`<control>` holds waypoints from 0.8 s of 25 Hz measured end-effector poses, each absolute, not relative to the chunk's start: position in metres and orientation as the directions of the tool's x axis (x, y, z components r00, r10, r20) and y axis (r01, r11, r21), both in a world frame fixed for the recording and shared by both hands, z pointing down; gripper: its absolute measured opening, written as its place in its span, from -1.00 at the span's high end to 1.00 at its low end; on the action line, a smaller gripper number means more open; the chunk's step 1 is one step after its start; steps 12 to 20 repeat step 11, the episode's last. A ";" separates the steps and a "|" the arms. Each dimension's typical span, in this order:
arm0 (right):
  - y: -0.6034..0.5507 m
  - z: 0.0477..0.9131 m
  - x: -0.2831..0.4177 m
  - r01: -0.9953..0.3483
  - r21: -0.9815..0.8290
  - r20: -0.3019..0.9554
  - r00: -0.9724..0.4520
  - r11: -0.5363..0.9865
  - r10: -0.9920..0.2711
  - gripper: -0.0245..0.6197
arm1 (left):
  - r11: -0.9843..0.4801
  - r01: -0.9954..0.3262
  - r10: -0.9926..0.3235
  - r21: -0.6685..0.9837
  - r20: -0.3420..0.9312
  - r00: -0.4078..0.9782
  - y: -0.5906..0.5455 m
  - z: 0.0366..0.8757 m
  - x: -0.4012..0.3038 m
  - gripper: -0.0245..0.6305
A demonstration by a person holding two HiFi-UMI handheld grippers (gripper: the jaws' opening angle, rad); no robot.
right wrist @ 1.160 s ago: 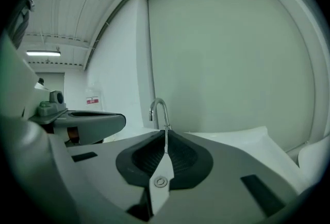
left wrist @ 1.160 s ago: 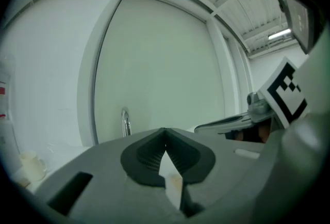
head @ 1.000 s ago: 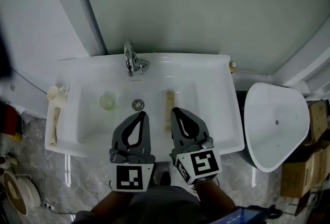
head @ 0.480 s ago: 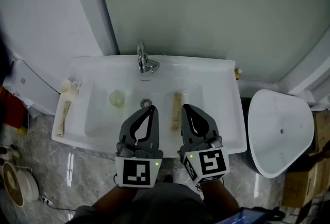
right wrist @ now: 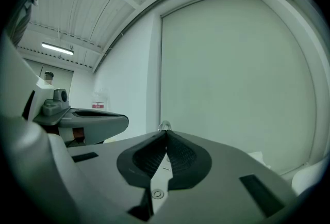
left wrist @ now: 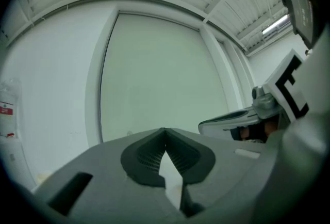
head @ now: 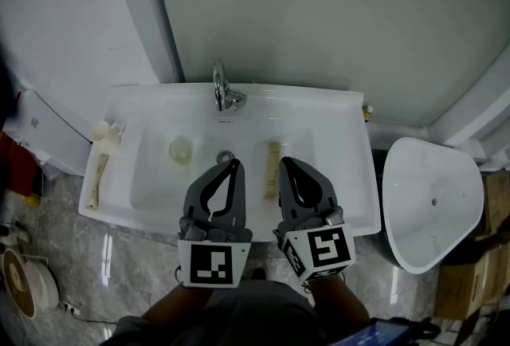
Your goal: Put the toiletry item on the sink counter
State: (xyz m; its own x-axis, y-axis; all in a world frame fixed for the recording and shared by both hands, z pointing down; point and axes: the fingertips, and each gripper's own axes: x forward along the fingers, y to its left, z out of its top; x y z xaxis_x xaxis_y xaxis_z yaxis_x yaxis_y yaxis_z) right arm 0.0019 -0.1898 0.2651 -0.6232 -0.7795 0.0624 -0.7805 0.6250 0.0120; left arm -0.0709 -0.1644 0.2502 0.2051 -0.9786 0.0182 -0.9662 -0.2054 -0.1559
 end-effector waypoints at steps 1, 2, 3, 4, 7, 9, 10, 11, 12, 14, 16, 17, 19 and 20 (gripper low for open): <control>-0.190 0.265 0.002 -0.782 0.011 0.060 -0.621 0.623 -0.781 0.88 | -0.207 -0.966 -0.978 -0.157 0.019 0.206 -0.164 0.250 -0.070 0.89; -0.190 0.265 0.003 -0.783 0.011 0.060 -0.620 0.622 -0.782 0.88 | -0.208 -0.965 -0.978 -0.158 0.019 0.207 -0.165 0.250 -0.070 0.89; -0.190 0.266 0.003 -0.784 0.011 0.063 -0.620 0.621 -0.782 0.88 | -0.208 -0.965 -0.978 -0.157 0.017 0.208 -0.165 0.250 -0.070 0.89; -0.190 0.266 0.003 -0.783 0.011 0.065 -0.620 0.622 -0.782 0.88 | -0.208 -0.965 -0.978 -0.157 0.016 0.209 -0.165 0.250 -0.070 0.89; -0.191 0.268 0.003 -0.785 0.005 0.061 -0.618 0.619 -0.784 0.88 | -0.209 -0.966 -0.978 -0.154 0.016 0.209 -0.167 0.250 -0.070 0.89; -0.191 0.267 0.003 -0.786 0.005 0.059 -0.617 0.618 -0.785 0.88 | -0.211 -0.965 -0.977 -0.155 0.017 0.211 -0.167 0.251 -0.069 0.89; -0.192 0.267 0.004 -0.786 0.006 0.058 -0.617 0.618 -0.785 0.88 | -0.212 -0.965 -0.977 -0.156 0.017 0.212 -0.167 0.251 -0.069 0.89; -0.192 0.267 0.004 -0.786 0.008 0.058 -0.617 0.618 -0.785 0.88 | -0.213 -0.964 -0.977 -0.156 0.017 0.213 -0.167 0.251 -0.068 0.89; -0.192 0.267 0.004 -0.786 0.008 0.058 -0.617 0.618 -0.785 0.88 | -0.213 -0.964 -0.977 -0.156 0.017 0.213 -0.167 0.251 -0.068 0.89; -0.192 0.267 0.004 -0.786 0.008 0.058 -0.617 0.618 -0.785 0.88 | -0.213 -0.964 -0.977 -0.156 0.017 0.213 -0.167 0.251 -0.068 0.89; -0.192 0.267 0.004 -0.786 0.008 0.058 -0.617 0.618 -0.785 0.88 | -0.213 -0.964 -0.977 -0.156 0.017 0.213 -0.167 0.251 -0.068 0.89; -0.192 0.267 0.004 -0.786 0.008 0.058 -0.617 0.618 -0.785 0.88 | -0.213 -0.964 -0.977 -0.156 0.017 0.213 -0.167 0.251 -0.068 0.89; -0.192 0.267 0.004 -0.786 0.008 0.058 -0.617 0.618 -0.785 0.88 | -0.213 -0.964 -0.977 -0.156 0.017 0.213 -0.167 0.251 -0.068 0.89; -0.192 0.267 0.004 -0.786 0.008 0.058 -0.617 0.618 -0.785 0.88 | -0.213 -0.964 -0.977 -0.156 0.017 0.213 -0.167 0.251 -0.068 0.89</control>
